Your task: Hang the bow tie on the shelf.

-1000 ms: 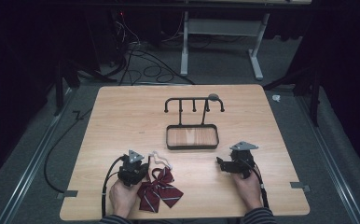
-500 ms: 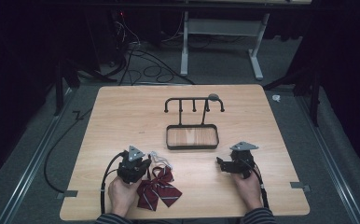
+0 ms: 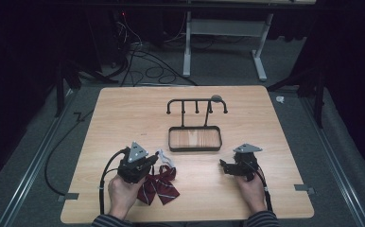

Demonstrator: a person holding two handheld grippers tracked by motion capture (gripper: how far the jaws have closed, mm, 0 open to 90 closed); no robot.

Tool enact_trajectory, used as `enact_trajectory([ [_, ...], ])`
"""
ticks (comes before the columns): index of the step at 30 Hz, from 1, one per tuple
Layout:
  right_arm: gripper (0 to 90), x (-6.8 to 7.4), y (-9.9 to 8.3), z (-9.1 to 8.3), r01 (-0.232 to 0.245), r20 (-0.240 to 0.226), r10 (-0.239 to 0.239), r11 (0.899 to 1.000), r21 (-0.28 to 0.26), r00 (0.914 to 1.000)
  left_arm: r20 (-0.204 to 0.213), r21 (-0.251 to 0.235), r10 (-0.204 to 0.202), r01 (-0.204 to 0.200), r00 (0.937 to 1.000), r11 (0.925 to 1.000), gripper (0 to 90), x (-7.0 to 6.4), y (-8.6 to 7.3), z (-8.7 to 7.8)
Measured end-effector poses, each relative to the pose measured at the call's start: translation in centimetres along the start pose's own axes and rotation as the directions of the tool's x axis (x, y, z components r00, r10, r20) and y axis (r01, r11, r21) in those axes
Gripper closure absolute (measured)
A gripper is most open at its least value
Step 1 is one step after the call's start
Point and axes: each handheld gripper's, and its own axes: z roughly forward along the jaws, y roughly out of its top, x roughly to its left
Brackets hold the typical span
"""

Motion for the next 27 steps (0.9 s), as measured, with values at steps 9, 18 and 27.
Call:
enact_trajectory([
  [9, 21.8, 0.0, 0.0, 0.0, 0.001, 0.0, -0.001, 1.0, 0.0, 1.0, 0.04, -0.048, 0.081, -0.079, 0.9959, 0.9957, 90.0, -1.1, 2.9, -1.2],
  [18, 21.8, 0.0, 0.0, 0.0, 0.0, 0.0, 0.0, 1.0, -0.001, 1.0, 0.089, -0.079, 0.122, -0.115, 0.9885, 0.9902, 90.0, -1.7, 5.5, -1.6],
  [27, 21.8, 0.0, 0.0, 0.0, 0.001, 0.001, -0.001, 1.0, -0.001, 1.0, 0.12, -0.088, 0.176, -0.166, 0.9771, 0.9822, 90.0, -2.4, 8.0, -1.0],
])
